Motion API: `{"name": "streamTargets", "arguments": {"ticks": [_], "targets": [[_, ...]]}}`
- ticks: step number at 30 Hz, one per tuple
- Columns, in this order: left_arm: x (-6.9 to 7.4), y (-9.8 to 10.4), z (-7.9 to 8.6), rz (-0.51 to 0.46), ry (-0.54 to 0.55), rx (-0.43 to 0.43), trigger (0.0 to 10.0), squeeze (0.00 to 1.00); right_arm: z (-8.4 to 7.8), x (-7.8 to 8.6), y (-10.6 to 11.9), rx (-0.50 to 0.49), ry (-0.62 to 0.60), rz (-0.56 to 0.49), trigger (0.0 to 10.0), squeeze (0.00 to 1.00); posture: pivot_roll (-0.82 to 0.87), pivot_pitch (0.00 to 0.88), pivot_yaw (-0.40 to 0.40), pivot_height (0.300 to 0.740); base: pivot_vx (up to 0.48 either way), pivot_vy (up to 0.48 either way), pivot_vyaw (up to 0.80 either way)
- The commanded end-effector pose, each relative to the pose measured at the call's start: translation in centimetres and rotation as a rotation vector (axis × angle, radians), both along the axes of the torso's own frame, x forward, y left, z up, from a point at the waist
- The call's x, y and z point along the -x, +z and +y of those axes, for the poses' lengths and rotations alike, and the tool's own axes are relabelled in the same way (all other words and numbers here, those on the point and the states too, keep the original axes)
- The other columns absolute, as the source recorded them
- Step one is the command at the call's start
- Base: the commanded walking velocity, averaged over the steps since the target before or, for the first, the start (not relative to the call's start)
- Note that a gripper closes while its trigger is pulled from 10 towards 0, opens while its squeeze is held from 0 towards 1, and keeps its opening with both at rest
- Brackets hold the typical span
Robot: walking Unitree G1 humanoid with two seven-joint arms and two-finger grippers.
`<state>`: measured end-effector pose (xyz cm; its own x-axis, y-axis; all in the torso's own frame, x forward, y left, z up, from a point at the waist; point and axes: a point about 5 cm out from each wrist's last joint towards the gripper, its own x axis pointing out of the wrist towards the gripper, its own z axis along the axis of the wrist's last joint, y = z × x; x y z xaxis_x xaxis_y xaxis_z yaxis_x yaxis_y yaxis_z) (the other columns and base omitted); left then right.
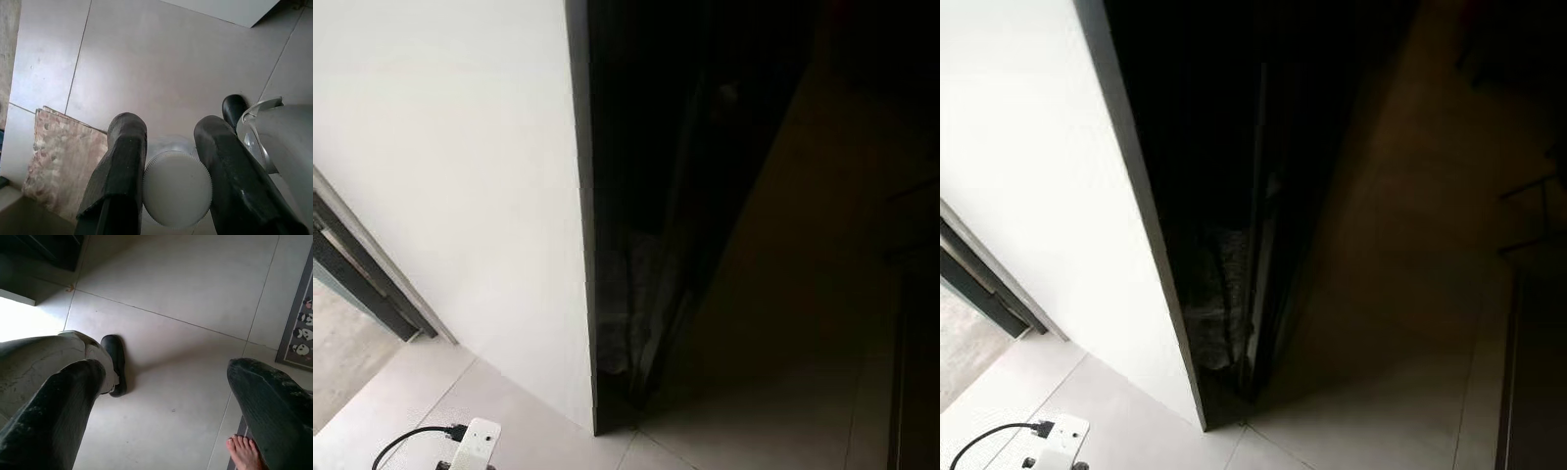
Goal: Restocking fridge
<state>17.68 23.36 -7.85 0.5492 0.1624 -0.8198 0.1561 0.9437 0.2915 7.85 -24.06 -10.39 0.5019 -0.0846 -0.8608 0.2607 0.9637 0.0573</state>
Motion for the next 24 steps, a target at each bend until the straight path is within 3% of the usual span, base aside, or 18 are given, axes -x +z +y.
{"name": "streamTargets", "arguments": {"ticks": [1,10,17,24], "targets": [[1.0,-0.4,0.5,0.041,0.004,-0.016,10.0,0.00,-0.1,0.6,-0.1,-0.003,-0.020,0.012,10.0,0.00,0.05,0.080,-0.035,0.740,0.000,0.334,0.00],[0.9,-0.3,0.6,0.039,0.008,-0.022,10.0,0.00,-0.1,0.5,-0.1,-0.002,-0.031,0.011,10.0,0.00,0.05,0.088,-0.037,0.740,0.000,0.330,0.00],[0.8,-0.3,0.5,0.036,0.002,-0.022,10.0,0.00,-0.4,0.3,0.0,0.004,-0.060,0.003,10.0,0.00,0.05,0.088,-0.039,0.740,0.000,0.000,0.00],[0.8,-0.3,0.4,0.035,0.004,-0.021,10.0,0.00,-1.7,-0.6,0.6,0.028,-0.130,-0.062,10.0,0.00,0.05,0.090,-0.035,0.740,0.000,0.000,0.00]]}}
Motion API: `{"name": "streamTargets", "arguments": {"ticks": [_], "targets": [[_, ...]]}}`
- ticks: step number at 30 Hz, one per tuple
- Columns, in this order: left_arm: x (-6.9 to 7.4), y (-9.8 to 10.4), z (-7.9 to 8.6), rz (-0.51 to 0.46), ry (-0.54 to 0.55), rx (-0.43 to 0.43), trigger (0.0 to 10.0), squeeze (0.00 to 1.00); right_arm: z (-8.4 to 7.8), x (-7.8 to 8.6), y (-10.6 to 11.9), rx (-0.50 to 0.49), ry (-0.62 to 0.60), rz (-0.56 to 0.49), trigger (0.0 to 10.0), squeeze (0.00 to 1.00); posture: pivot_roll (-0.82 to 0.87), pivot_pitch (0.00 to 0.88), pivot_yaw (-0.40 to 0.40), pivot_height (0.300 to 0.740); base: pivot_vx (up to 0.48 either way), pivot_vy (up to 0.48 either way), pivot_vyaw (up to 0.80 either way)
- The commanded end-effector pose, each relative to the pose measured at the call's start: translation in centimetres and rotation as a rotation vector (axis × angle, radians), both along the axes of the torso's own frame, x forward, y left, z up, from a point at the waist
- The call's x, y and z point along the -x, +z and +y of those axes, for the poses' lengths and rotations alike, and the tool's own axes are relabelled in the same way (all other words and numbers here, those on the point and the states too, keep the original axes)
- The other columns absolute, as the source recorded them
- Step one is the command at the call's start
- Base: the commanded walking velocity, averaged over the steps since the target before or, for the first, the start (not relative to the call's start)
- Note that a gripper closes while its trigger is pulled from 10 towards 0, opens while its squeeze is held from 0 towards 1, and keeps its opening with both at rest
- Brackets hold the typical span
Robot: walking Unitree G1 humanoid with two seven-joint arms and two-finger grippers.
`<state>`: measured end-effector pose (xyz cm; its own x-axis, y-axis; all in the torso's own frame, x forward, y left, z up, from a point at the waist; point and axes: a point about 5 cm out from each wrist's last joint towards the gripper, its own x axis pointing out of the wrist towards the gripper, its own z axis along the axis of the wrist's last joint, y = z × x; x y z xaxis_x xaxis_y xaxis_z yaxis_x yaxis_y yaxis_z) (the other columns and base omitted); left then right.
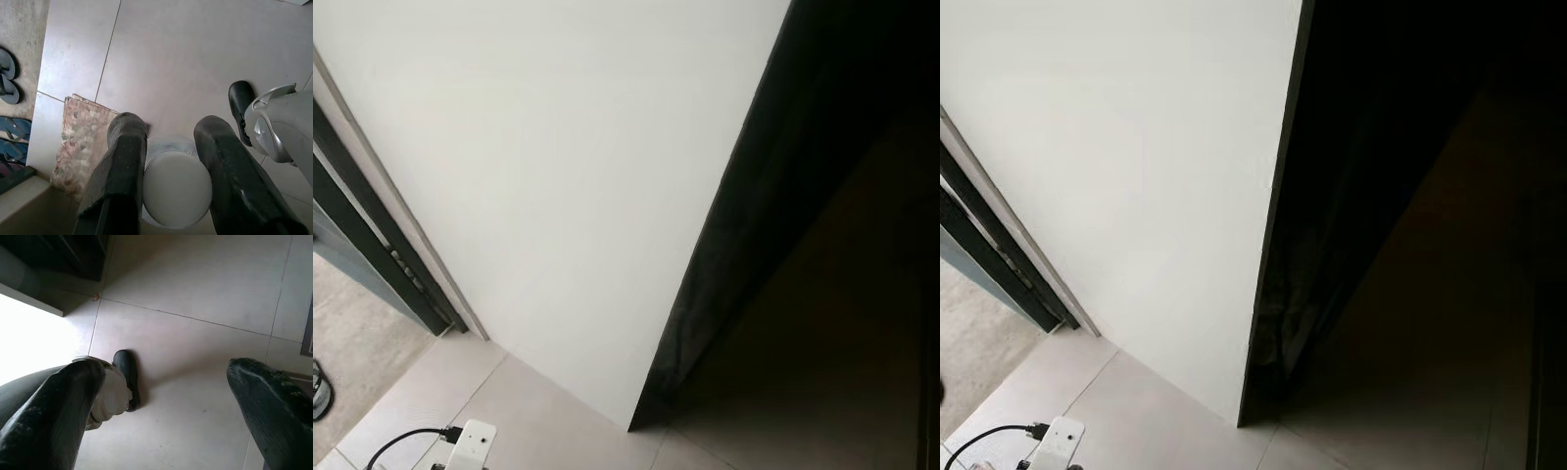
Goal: Restocking fridge
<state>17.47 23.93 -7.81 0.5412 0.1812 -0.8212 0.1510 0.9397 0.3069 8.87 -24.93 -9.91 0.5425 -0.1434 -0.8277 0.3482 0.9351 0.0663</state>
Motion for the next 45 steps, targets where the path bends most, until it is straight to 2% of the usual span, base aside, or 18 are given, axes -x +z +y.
{"name": "streamTargets", "arguments": {"ticks": [1,4,5,7,9,12,17,20,26,30,33,35,39,40,41,42,43,45], "targets": [[0.6,-0.3,-0.2,0.028,-0.005,-0.004,10.0,0.00,-1.2,0.2,0.3,0.023,-0.052,-0.019,10.0,0.00,0.05,0.089,-0.034,0.740,0.000,0.000,0.00],[0.7,-0.4,-0.1,0.034,-0.014,-0.011,10.0,0.00,-2.0,-2.6,1.5,0.069,-0.128,-0.138,10.0,0.00,0.05,0.087,-0.039,0.740,0.000,0.000,0.00],[0.7,-0.3,0.0,0.030,-0.009,-0.009,10.0,0.00,-2.4,-5.6,2.8,0.106,-0.170,-0.256,10.0,0.00,0.05,0.088,-0.038,0.740,0.000,0.000,0.00],[0.8,-0.3,0.1,0.030,-0.010,-0.009,10.0,0.00,-2.1,-9.9,4.9,0.162,-0.133,-0.383,10.0,0.00,0.04,0.091,-0.035,0.740,0.000,0.000,0.00],[0.8,-0.4,0.1,0.032,-0.014,-0.010,10.0,0.00,-1.8,-11.8,6.1,0.197,-0.102,-0.448,10.0,0.00,0.03,0.091,-0.035,0.740,0.000,0.000,0.00],[0.8,-0.4,0.0,0.036,-0.024,-0.010,10.0,0.00,-1.4,-15.4,9.9,0.274,-0.034,-0.686,10.0,0.00,0.02,0.088,-0.040,0.740,0.000,0.000,0.00],[0.6,-0.3,-0.2,0.031,-0.020,-0.006,10.0,0.00,0.0,-15.8,11.7,0.329,0.045,-0.836,10.0,0.00,0.02,0.078,-0.056,0.740,0.000,0.000,0.00],[0.4,-0.3,-0.3,0.027,-0.016,-0.002,10.0,0.00,1.9,-14.3,12.0,0.446,0.242,-0.896,10.0,0.00,0.02,0.068,-0.068,0.740,0.000,0.000,0.00],[0.4,-0.3,-0.5,0.032,-0.022,0.001,10.0,0.00,3.4,-12.1,12.5,0.450,0.270,-0.953,10.0,0.00,0.00,0.059,-0.071,0.740,0.000,0.000,0.00],[0.3,-0.3,-0.6,0.031,-0.028,0.000,10.0,0.00,4.3,-13.9,15.8,0.435,0.286,-1.052,10.0,0.00,0.00,0.056,-0.075,0.740,0.000,0.000,0.00],[0.2,-0.3,-0.6,0.027,-0.028,-0.001,10.0,0.00,4.9,-14.5,16.7,0.435,0.307,-1.068,10.0,0.00,-0.01,0.057,-0.083,0.740,0.000,0.000,0.00],[0.2,-0.3,-0.7,0.022,-0.023,-0.001,10.0,0.00,7.4,-15.6,17.9,0.392,0.409,-1.081,10.0,0.00,0.00,0.061,-0.094,0.740,0.000,0.000,0.00],[0.3,-0.4,-0.8,0.018,-0.011,0.005,10.0,0.00,10.3,-15.9,18.6,0.278,0.479,-1.079,10.0,0.00,0.00,0.068,-0.103,0.740,0.000,0.000,0.00],[0.3,-0.4,-0.8,0.019,-0.010,0.005,10.0,0.00,10.9,-15.9,18.5,0.238,0.480,-1.075,10.0,0.18,0.00,0.070,-0.101,0.740,0.000,0.000,0.00],[0.4,-0.4,-0.8,0.020,-0.006,0.007,10.0,0.00,11.7,-16.0,18.3,0.177,0.456,-1.056,10.0,0.58,0.00,0.071,-0.100,0.740,0.000,0.000,0.00],[0.5,-0.5,-0.8,0.023,-0.005,0.007,10.0,0.00,11.9,-16.0,18.3,0.148,0.436,-1.057,10.0,0.88,0.00,0.075,-0.099,0.740,0.000,0.000,0.00],[0.6,-0.5,-0.8,0.026,-0.008,0.006,10.0,0.00,12.0,-16.1,18.3,0.126,0.405,-1.055,10.0,1.00,0.00,0.075,-0.099,0.740,0.000,0.000,0.00],[0.6,-0.5,-0.8,0.029,-0.006,0.005,10.0,0.00,11.7,-16.6,18.6,0.149,0.322,-1.038,10.0,1.00,0.01,0.080,-0.098,0.740,0.000,0.000,0.00]]}}
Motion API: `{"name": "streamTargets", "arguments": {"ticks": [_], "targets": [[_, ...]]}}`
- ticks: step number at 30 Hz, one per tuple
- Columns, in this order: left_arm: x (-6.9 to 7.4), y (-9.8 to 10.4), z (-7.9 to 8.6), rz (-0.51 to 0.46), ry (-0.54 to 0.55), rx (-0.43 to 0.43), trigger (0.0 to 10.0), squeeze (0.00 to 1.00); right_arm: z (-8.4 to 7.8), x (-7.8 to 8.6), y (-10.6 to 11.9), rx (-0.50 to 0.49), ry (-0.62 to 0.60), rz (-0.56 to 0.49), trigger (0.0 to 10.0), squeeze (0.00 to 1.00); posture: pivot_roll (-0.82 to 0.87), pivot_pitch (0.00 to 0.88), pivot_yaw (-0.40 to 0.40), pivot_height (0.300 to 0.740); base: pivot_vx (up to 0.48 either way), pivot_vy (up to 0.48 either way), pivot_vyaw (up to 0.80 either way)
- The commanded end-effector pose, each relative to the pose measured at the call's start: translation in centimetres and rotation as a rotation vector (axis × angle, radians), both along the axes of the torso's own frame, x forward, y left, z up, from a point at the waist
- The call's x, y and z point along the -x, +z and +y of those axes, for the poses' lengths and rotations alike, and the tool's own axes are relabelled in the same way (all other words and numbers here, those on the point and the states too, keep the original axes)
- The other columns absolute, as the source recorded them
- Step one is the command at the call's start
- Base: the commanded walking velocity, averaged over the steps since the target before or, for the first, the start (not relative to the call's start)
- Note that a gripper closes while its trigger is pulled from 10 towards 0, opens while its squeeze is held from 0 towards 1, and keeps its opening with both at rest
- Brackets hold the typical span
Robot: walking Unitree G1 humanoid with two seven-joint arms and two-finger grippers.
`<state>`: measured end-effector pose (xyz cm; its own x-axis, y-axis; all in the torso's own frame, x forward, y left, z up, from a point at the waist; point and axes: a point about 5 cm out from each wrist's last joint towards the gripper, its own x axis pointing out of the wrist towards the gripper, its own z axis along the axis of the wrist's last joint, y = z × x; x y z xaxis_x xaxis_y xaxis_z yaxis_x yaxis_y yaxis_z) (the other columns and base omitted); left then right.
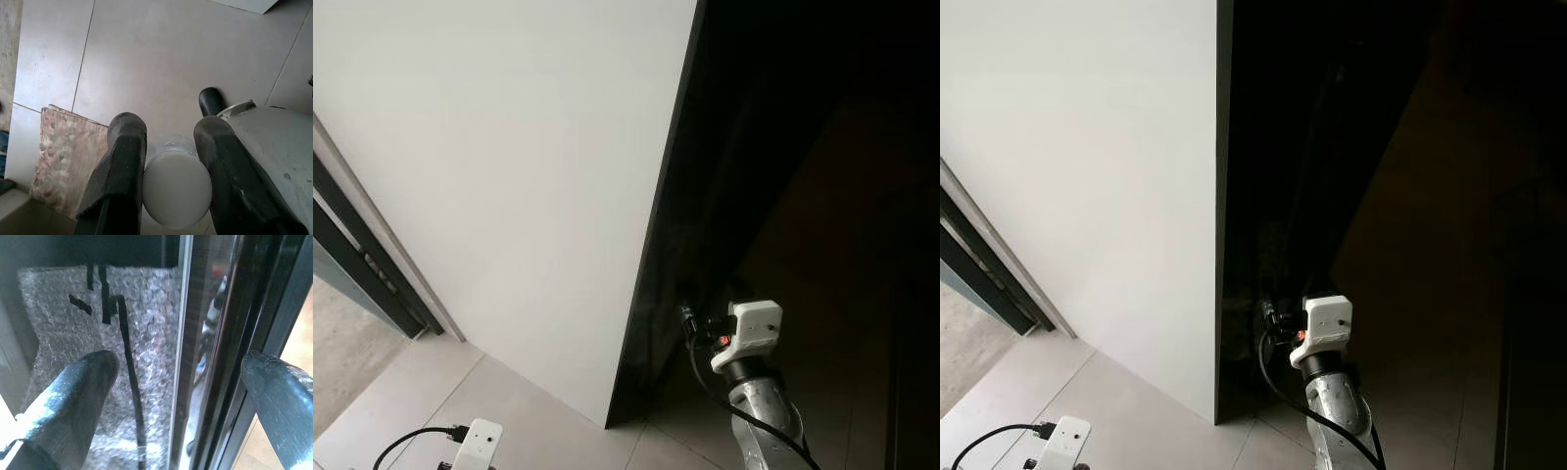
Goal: Restocking fridge
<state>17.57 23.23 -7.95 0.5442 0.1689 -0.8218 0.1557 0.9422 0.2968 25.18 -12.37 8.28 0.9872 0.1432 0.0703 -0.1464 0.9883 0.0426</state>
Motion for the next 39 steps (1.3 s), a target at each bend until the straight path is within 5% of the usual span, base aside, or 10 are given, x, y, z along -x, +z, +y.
{"name": "streamTargets", "arguments": {"ticks": [1,5,6,11,12,14,26,27,28,39], "targets": [[0.7,-0.4,-0.1,0.031,0.000,-0.006,10.0,0.00,-1.2,-0.5,0.5,-0.022,-0.106,0.006,10.0,1.00,0.00,0.080,-0.097,0.740,0.000,0.000,0.00],[0.6,-0.3,0.0,0.030,0.002,-0.009,10.0,0.00,-2.3,-1.4,0.8,-0.009,-0.210,0.029,10.0,0.98,0.01,0.083,-0.091,0.740,0.000,0.000,0.00],[0.9,-0.4,0.1,0.034,0.004,-0.011,10.0,0.00,-2.2,-2.1,0.9,-0.048,-0.192,0.037,10.0,0.00,0.01,0.083,-0.089,0.740,0.000,0.000,0.00],[1.1,-0.5,0.2,0.033,0.005,-0.012,10.0,0.00,-2.0,-2.9,1.5,-0.094,-0.172,0.035,10.0,0.00,0.02,0.082,-0.086,0.740,0.000,0.000,0.00],[1.1,-0.5,0.2,0.032,0.005,-0.011,10.0,0.00,-1.8,-3.1,1.5,-0.112,-0.155,0.036,10.0,0.57,0.02,0.083,-0.085,0.740,0.000,0.000,0.00],[1.1,-0.5,0.1,0.031,0.004,-0.011,10.0,0.00,-1.1,-3.2,1.6,-0.146,-0.114,0.043,10.0,1.00,0.01,0.085,-0.084,0.740,0.000,0.000,0.00],[1.2,-0.6,-0.3,0.032,0.001,-0.005,10.0,0.00,0.0,-4.2,2.0,-0.133,-0.053,0.041,10.0,1.00,0.02,0.087,-0.086,0.740,0.000,0.000,0.00],[1.2,-0.6,-0.4,0.031,0.001,-0.005,10.0,0.00,0.2,-4.4,2.0,-0.122,-0.033,0.044,10.0,0.72,0.02,0.087,-0.089,0.740,0.000,0.000,0.00],[1.2,-0.6,-0.4,0.031,0.002,-0.004,10.0,0.00,0.3,-4.6,2.0,-0.115,-0.018,0.048,10.0,0.00,0.02,0.086,-0.089,0.740,0.000,0.000,0.00],[1.2,-0.7,-0.5,0.029,0.004,0.001,10.0,0.00,1.1,-5.5,2.2,-0.105,0.041,0.058,10.0,0.00,0.02,0.087,-0.095,0.740,0.000,0.000,0.00]]}}
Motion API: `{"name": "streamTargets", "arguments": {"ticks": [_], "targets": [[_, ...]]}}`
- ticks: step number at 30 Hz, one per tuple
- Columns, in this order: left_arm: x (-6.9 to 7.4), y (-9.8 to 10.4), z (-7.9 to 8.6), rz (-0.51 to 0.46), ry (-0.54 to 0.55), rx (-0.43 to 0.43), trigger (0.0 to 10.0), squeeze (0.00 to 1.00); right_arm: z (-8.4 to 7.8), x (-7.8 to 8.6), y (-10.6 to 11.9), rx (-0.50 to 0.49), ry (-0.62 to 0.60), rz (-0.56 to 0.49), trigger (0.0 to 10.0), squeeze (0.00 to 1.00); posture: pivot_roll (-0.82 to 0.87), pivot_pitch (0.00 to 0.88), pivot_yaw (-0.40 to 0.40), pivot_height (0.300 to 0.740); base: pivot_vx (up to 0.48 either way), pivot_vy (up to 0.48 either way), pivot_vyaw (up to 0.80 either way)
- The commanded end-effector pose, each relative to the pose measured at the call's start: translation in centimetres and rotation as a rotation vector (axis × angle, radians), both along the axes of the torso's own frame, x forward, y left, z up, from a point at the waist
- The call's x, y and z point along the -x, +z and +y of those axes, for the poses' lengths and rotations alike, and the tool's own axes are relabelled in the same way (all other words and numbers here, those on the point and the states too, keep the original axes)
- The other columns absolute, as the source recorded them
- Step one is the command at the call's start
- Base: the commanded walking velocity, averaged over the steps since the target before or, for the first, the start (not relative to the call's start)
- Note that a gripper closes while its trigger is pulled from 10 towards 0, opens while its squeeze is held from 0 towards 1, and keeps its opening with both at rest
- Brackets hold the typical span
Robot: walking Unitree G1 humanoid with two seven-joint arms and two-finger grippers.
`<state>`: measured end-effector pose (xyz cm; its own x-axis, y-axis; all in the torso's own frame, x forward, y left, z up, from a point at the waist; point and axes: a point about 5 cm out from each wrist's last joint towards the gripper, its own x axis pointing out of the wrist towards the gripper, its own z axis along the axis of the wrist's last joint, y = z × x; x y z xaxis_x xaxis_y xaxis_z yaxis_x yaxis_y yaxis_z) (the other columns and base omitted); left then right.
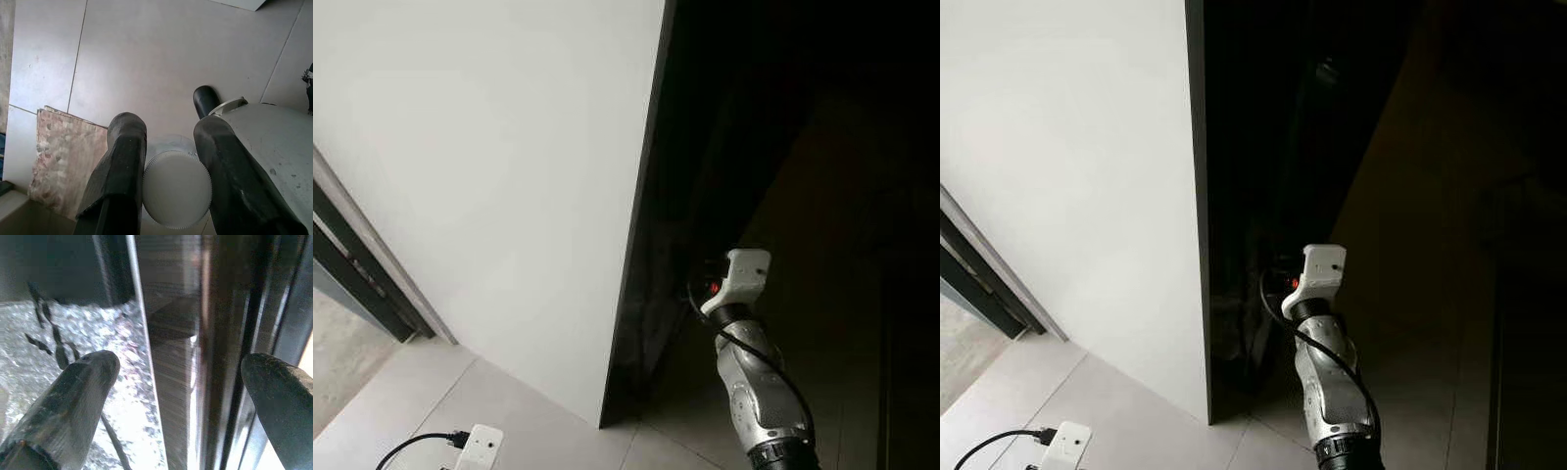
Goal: Restocking fridge
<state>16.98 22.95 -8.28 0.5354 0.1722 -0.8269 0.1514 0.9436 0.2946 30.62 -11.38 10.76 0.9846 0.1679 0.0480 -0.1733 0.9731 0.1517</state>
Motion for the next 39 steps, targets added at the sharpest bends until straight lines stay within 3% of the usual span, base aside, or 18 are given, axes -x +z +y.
{"name": "streamTargets", "arguments": {"ticks": [1,10,15,31,35,39], "targets": [[0.6,-0.3,-0.3,0.020,-0.003,0.001,10.0,0.00,0.2,-0.1,-0.3,0.007,0.019,0.018,10.0,0.00,0.02,0.086,-0.096,0.740,0.000,0.000,0.00],[0.7,-0.4,-0.3,0.022,0.002,0.001,10.0,0.00,-0.1,-0.5,0.2,0.052,-0.015,-0.018,10.0,0.00,0.02,0.083,-0.101,0.740,0.000,0.000,0.00],[0.6,-0.4,-0.3,0.024,-0.002,-0.002,10.0,0.00,-1.3,-0.5,0.9,0.062,-0.091,-0.065,10.0,0.00,0.01,0.086,-0.099,0.740,0.000,0.000,0.00],[0.8,-0.4,-0.3,0.026,-0.006,-0.001,10.0,0.00,-3.5,-0.3,0.8,0.092,-0.207,-0.072,10.0,0.00,0.01,0.085,-0.099,0.740,0.000,0.000,0.00],[0.8,-0.5,-0.3,0.027,-0.006,-0.002,10.0,0.00,-7.0,0.3,0.4,0.133,-0.385,-0.058,10.0,0.00,0.00,0.089,-0.098,0.740,0.000,0.000,0.00],[0.8,-0.5,-0.3,0.028,-0.008,-0.002,10.0,0.00,-9.6,1.1,0.4,0.177,-0.462,-0.052,10.0,0.00,0.00,0.089,-0.099,0.740,0.000,0.000,0.00]]}}
